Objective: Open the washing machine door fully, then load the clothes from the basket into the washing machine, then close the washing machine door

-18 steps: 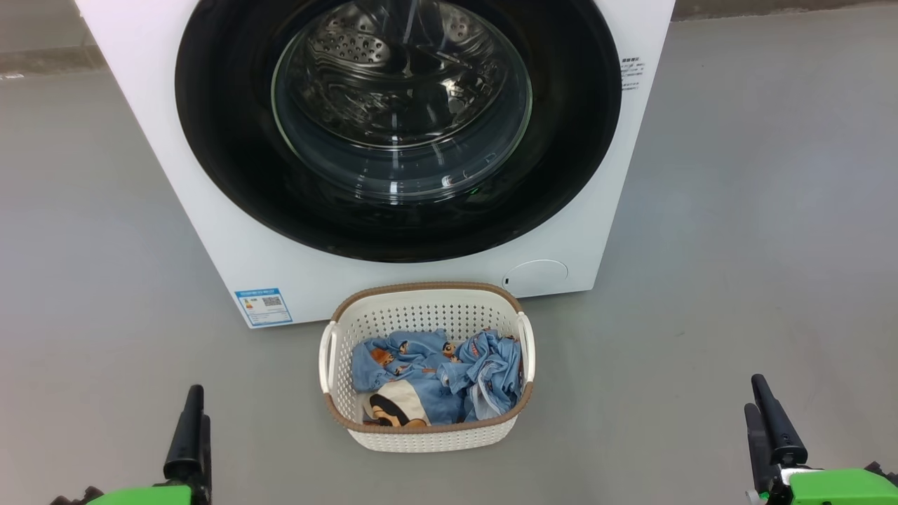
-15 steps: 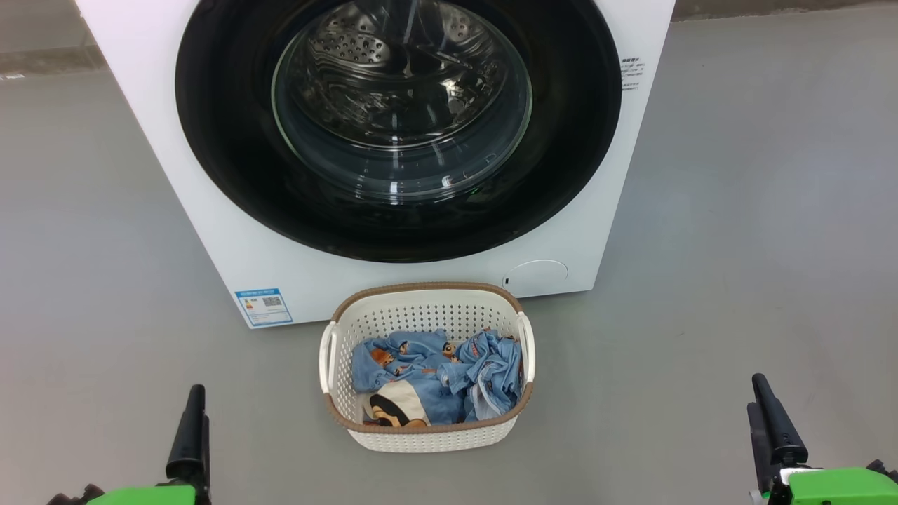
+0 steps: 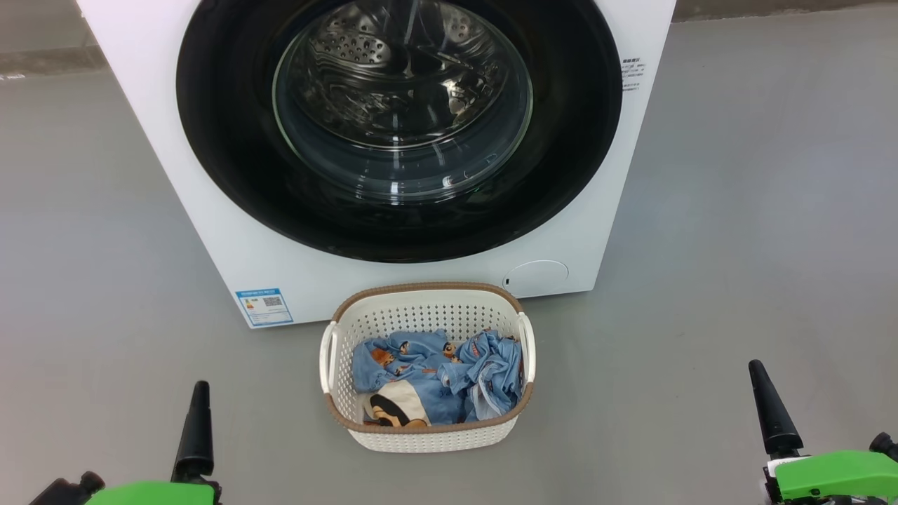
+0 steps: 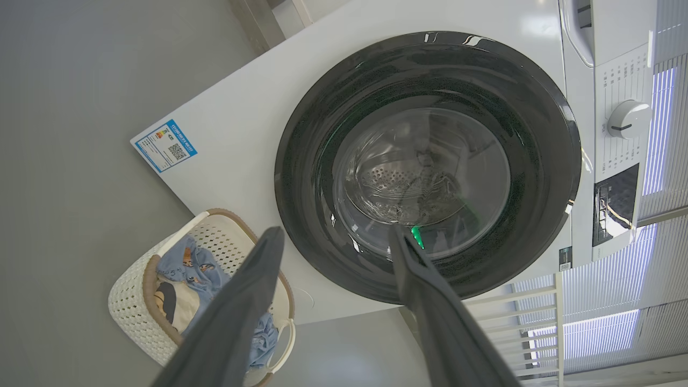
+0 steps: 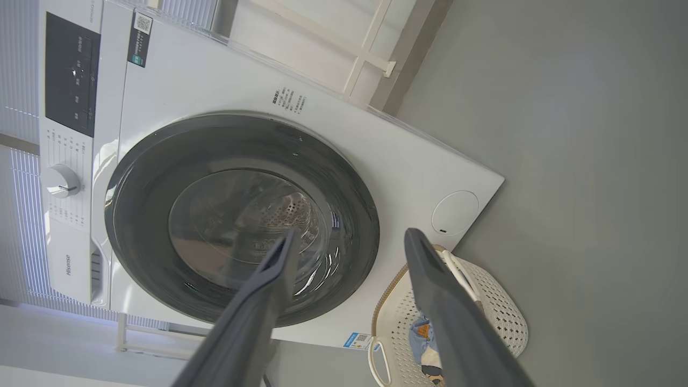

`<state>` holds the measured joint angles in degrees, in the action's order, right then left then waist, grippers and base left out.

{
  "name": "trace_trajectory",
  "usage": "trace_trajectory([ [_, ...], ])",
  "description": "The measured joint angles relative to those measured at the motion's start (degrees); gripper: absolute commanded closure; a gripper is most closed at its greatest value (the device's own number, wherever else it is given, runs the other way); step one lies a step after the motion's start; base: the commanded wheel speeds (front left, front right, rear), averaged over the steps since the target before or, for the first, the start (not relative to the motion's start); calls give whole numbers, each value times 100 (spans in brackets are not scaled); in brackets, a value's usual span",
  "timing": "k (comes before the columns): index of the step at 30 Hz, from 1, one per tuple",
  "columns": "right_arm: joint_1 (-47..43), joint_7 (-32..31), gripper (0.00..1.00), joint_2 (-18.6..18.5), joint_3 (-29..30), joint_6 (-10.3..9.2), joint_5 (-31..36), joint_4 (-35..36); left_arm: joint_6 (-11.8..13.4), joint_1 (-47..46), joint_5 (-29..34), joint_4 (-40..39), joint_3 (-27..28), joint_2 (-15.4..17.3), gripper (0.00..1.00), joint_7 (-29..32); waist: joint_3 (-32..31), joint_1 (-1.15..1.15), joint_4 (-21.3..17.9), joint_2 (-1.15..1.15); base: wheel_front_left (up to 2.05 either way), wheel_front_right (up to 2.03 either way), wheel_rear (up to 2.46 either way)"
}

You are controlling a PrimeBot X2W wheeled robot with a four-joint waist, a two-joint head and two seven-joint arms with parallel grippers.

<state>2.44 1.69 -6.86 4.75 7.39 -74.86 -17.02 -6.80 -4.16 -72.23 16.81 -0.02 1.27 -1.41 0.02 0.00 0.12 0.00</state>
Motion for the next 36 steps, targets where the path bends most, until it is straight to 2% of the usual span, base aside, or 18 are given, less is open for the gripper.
trace_trajectory([
  [26, 20, 427, 0, -176, -100, 1, 2819, 68, 21, -85, 2748, -126, -263, 2, 0, -432, -11, 0, 14, 0, 0, 0, 0],
  [36, 25, 579, 0, -226, -199, 1, 3682, 27, 51, -88, 3535, -121, -349, 9, 0, -589, -15, 0, 19, 0, 0, 0, 0],
])
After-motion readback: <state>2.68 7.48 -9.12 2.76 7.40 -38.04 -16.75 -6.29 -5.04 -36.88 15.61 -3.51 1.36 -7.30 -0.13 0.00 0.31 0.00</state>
